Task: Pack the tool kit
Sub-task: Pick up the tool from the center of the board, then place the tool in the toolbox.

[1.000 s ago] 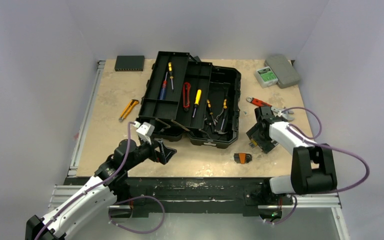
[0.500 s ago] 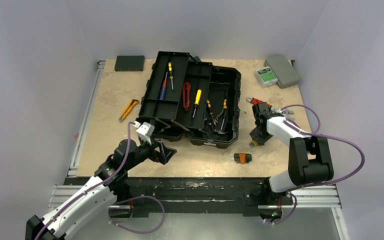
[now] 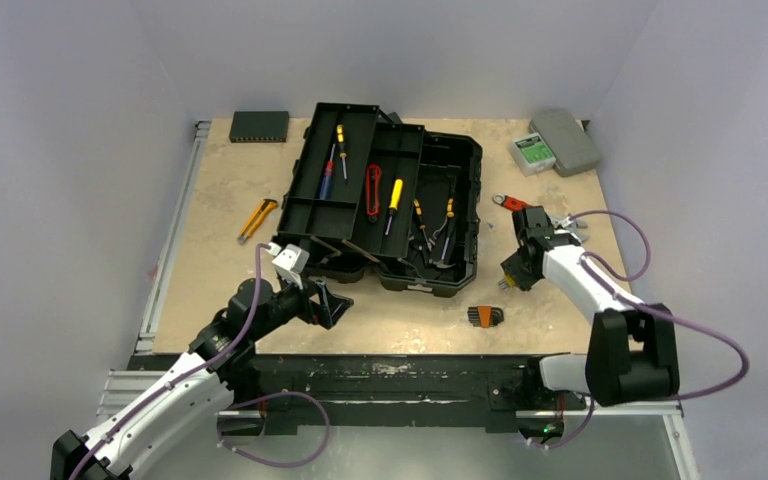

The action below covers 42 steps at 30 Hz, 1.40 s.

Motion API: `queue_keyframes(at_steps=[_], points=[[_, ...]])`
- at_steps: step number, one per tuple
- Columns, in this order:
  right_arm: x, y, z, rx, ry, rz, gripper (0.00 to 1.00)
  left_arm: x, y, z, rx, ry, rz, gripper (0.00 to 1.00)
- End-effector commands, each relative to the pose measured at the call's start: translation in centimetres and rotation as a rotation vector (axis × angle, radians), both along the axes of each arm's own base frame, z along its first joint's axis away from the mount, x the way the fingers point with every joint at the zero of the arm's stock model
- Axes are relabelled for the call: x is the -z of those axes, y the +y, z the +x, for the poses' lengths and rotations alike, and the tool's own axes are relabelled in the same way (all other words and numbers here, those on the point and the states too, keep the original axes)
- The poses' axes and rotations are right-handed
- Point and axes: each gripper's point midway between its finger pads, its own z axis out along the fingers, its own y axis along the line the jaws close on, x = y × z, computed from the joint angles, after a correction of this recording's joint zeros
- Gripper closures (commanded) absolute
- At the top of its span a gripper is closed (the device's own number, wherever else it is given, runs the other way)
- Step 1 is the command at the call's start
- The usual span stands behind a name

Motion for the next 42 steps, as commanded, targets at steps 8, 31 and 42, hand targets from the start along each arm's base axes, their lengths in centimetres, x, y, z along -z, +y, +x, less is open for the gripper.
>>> queue_keyframes(at_steps=[8, 31, 42], points=[[-10.1, 0.7, 2.0, -0.155, -0.298, 0.002, 0.93, -1.4, -0.5, 0.3, 0.010, -0.041, -0.033, 0.01], [-23.0, 20.3, 13.7, -0.860, -0.697, 0.171, 0.94, -1.5, -0.2, 0.4, -0.004, -0.053, -0.032, 0.01], [-21.3, 24.8, 20.6, -0.904, -0.677, 0.105, 0.94, -1.5, -0.2, 0.3, 0.000, -0.051, -0.033, 0.01]])
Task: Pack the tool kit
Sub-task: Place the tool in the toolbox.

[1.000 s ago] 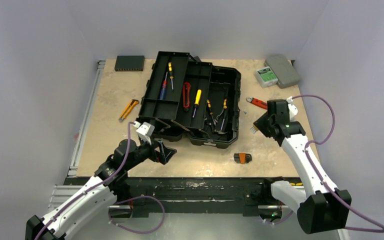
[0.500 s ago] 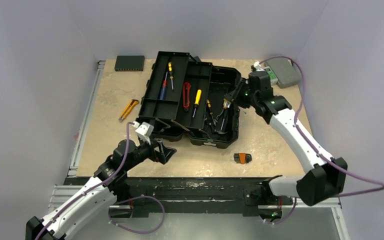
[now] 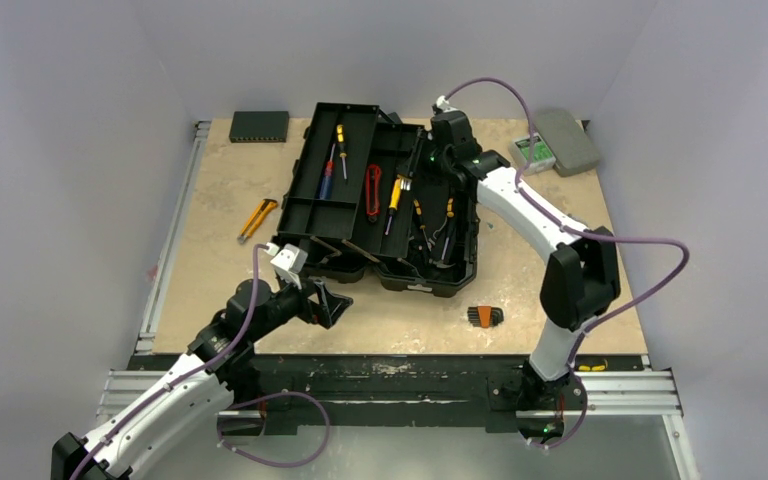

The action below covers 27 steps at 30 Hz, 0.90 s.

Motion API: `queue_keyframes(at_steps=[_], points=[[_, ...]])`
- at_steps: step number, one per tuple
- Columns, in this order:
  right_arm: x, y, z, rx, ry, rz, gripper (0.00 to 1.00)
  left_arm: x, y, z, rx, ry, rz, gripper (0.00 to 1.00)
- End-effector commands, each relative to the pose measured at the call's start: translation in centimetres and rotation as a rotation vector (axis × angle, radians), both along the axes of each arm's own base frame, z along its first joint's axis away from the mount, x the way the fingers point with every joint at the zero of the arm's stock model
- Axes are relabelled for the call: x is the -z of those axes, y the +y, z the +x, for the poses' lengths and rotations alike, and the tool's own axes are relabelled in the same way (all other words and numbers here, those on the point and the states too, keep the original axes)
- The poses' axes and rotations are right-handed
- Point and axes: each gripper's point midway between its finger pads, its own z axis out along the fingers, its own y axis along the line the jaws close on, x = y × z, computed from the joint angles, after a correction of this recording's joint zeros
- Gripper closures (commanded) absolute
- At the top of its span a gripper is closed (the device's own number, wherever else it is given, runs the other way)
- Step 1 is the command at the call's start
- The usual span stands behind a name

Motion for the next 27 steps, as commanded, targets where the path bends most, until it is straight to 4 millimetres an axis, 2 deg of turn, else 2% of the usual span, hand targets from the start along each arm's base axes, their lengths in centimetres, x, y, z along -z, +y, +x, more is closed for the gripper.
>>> queue_keyframes(at_steps=[1, 5, 10, 16, 27], points=[[-4.0, 0.5, 3.4, 0.025, -0.141, 0.000, 0.94, -1.2, -0.3, 0.2, 0.008, -0.037, -0.026, 0.01], [-2.9, 0.9, 5.2, 0.037, -0.118, -0.038, 0.94, -1.2, -0.4, 0.2, 0.009, -0.037, -0.026, 0.01], [-1.0, 1.0, 6.3, 0.061, -0.099, -0.064, 0.93, -1.2, -0.3, 0.2, 0.007, -0.038, -0.024, 0.01], [-0.1, 1.1, 6.9, 0.074, -0.101, -0.067, 0.93, -1.2, -0.3, 0.2, 0.006, -0.038, -0.024, 0.01], [0.9, -0.2, 7.4, 0.121, -0.089, -0.141, 0.90, -1.2, -0.3, 0.3, 0.005, -0.037, -0.023, 0.01]])
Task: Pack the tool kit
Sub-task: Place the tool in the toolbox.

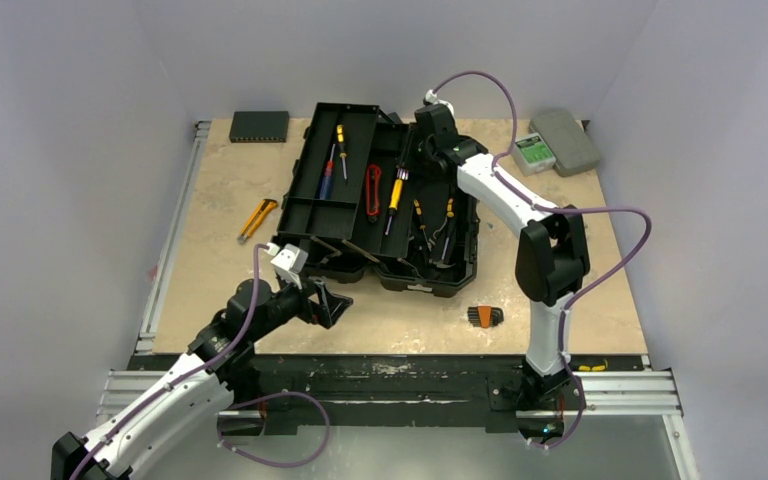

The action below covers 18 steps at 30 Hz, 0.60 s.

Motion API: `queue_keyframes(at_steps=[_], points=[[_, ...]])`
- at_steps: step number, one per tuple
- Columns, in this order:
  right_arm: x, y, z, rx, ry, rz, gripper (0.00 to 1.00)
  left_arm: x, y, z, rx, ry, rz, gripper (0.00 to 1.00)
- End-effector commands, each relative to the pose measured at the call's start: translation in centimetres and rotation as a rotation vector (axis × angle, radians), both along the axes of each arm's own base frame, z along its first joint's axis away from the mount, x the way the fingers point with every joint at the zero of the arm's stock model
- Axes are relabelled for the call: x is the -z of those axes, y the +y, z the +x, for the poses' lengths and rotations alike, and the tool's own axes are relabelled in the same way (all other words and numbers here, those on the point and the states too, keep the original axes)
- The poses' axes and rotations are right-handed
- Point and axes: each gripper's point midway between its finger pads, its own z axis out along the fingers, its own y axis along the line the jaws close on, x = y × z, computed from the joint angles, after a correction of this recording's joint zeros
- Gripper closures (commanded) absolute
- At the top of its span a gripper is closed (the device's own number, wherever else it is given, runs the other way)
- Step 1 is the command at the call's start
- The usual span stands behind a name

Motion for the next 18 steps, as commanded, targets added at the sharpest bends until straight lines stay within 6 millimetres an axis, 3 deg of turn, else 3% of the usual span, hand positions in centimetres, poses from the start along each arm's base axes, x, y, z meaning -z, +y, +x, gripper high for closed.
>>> queue_keyframes(at_steps=[1, 3, 8, 15, 18], points=[[-2.2, -0.8, 1.3, 0.036, -0.064, -0.037, 0.88, -1.3, -0.3, 0.3, 0.006, -0.040, -0.026, 0.01], [-2.0, -1.0, 1.1, 0.037, -0.058, -0.051, 0.84, -1.3, -0.3, 0.3, 0.007, -0.042, -0.026, 0.01], [-3.4, -1.1, -0.1, 0.010, -0.088, -0.015, 0.51, -1.2, -0.3, 0.3, 0.004, -0.041, -0.024, 0.01], [-7.2, -1.8, -2.0, 0.004, -0.142, 0.019, 0.30, -1.2, -0.4, 0.4, 0.005, -0.042, -0.023, 0.01], [-8.7, -2.4, -3.1, 0.004, -0.164, 0.032, 0.26, -1.3, -0.3, 0.4, 0.004, -0.044, -0.023, 0.01]])
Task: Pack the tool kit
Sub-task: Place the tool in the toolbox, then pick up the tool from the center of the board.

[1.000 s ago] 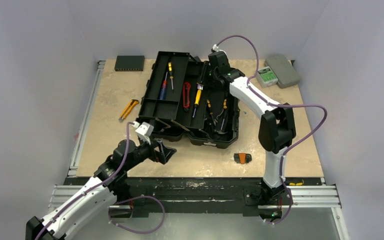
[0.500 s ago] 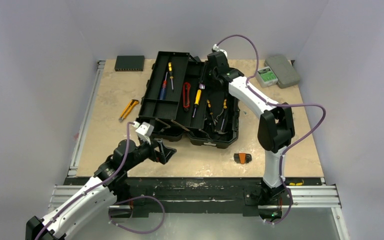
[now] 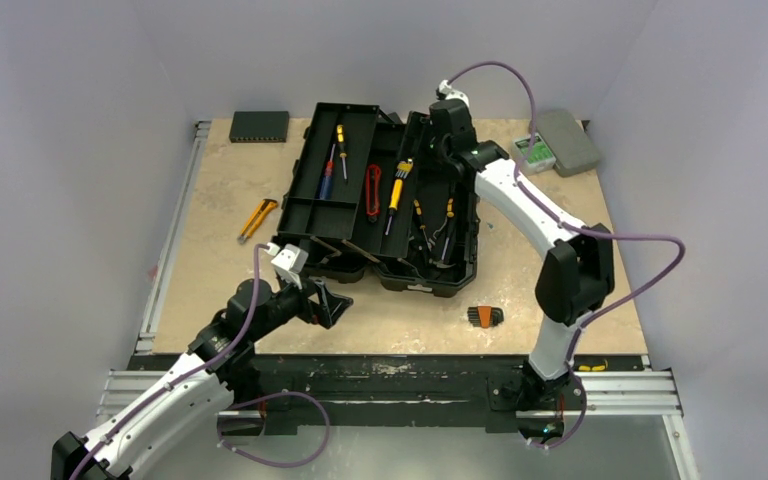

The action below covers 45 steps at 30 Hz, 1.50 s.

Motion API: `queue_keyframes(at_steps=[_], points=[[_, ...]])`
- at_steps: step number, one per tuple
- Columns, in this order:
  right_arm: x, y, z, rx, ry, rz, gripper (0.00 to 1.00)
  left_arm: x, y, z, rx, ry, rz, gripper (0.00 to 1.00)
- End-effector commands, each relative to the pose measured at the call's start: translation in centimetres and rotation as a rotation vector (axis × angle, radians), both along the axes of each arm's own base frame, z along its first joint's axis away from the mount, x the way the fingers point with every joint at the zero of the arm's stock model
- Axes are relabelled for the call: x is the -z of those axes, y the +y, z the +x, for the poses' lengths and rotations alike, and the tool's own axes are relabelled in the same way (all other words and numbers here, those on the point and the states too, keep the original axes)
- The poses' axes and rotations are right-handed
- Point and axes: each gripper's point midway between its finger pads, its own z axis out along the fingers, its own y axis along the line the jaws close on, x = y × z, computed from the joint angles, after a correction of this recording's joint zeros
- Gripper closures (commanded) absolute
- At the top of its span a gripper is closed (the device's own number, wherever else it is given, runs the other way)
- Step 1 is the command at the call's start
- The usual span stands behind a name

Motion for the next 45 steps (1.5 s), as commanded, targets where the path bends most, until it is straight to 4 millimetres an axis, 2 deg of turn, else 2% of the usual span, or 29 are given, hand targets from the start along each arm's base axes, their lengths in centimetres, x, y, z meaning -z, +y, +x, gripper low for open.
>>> queue_keyframes(at_steps=[1, 3, 6, 11, 13, 16, 22, 27, 29, 32, 35, 36, 39, 42, 45], points=[[-4.8, -1.5, -1.8, 0.005, -0.090, 0.031, 0.25, -1.3, -0.3, 0.4, 0.004, -0.045, -0.024, 0.01], [-5.1, -2.1, -2.7, 0.013, -0.097, 0.034, 0.23, -1.3, -0.3, 0.4, 0.004, -0.046, -0.023, 0.01], [-4.4, -3.6, -4.1, 0.043, -0.095, 0.009, 0.21, -1.2, -0.3, 0.2, 0.005, -0.043, -0.023, 0.01], [-0.9, -6.6, -6.2, 0.098, -0.039, -0.067, 0.21, -1.4, -0.4, 0.0, 0.024, -0.050, -0.028, 0.01], [1.2, -8.2, -7.1, 0.123, -0.009, -0.095, 0.21, -1.5, -0.6, -0.2, 0.039, -0.054, -0.034, 0.01], [2.7, -10.5, -8.1, 0.141, -0.007, -0.087, 0.21, -2.0, -0.8, -0.7, 0.062, -0.061, -0.056, 0.01], [6.1, -13.2, -9.5, 0.160, 0.015, -0.094, 0.20, -6.3, -0.6, -1.9, 0.062, -0.054, -0.142, 0.01], [8.0, -14.1, -9.6, 0.188, 0.034, -0.135, 0.17, -10.1, -0.5, -2.0, 0.029, -0.004, -0.191, 0.02], [9.1, -13.5, -9.3, 0.175, 0.042, -0.113, 0.18, -11.7, 0.4, -1.1, -0.047, 0.019, -0.156, 0.01], [11.0, -12.6, -9.1, 0.151, 0.073, -0.085, 0.19, -12.9, 2.8, 0.8, -0.204, 0.080, -0.014, 0.00], [12.4, -12.5, -9.0, 0.162, 0.090, -0.073, 0.22, -14.8, 4.3, 2.7, -0.280, 0.117, 0.058, 0.00], [12.8, -12.5, -9.0, 0.166, 0.088, -0.069, 0.23, -15.9, 4.7, 3.5, -0.300, 0.122, 0.038, 0.00], [13.2, -12.4, -8.8, 0.181, 0.078, -0.050, 0.27, -17.7, 6.6, 6.1, -0.369, 0.147, -0.044, 0.01], [13.5, -12.4, -8.8, 0.192, 0.070, -0.031, 0.31, -18.1, 9.2, 8.9, -0.479, 0.206, -0.116, 0.04], [13.5, -12.3, -8.9, 0.193, 0.062, -0.016, 0.33, -17.0, 11.3, 11.6, -0.548, 0.282, -0.256, 0.07]])
